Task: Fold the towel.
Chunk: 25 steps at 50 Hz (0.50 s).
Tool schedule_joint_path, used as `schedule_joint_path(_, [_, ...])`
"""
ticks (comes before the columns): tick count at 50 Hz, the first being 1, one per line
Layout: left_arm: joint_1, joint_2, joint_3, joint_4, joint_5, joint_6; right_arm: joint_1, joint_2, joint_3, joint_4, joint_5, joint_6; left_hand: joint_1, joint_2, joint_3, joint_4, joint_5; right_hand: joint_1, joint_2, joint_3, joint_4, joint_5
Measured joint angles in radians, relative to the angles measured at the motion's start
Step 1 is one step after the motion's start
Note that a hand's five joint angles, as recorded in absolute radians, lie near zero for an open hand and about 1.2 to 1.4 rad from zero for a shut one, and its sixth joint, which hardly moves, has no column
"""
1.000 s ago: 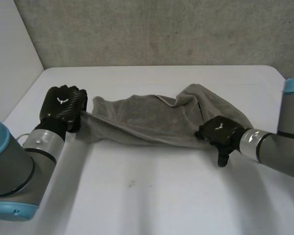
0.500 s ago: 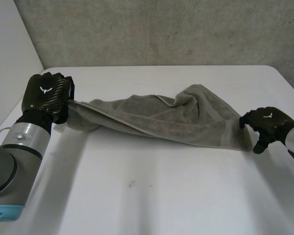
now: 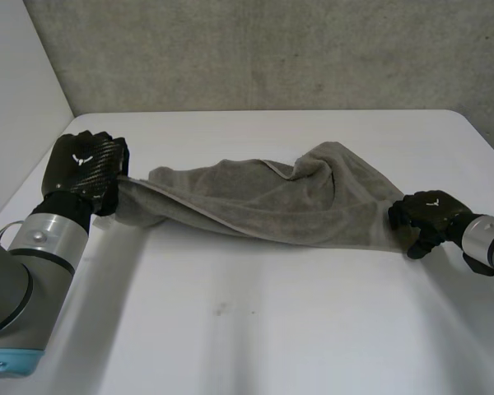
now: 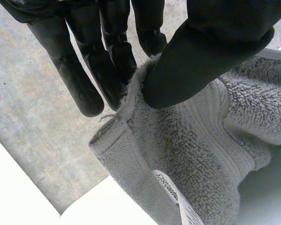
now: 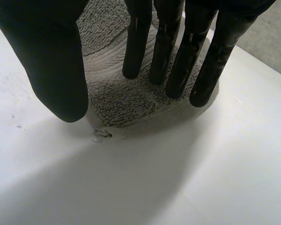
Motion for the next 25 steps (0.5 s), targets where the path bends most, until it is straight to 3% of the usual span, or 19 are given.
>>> schedule_joint_path(25, [0.001, -0.021, 0.000, 0.008, 0.000, 0.000, 0.009, 0.062, -0.078, -0.033, 0.009, -0.003, 0.000, 0.000, 0.000, 0.000, 0.000, 0.075, 0.086, 0.084, 0.089, 0.079])
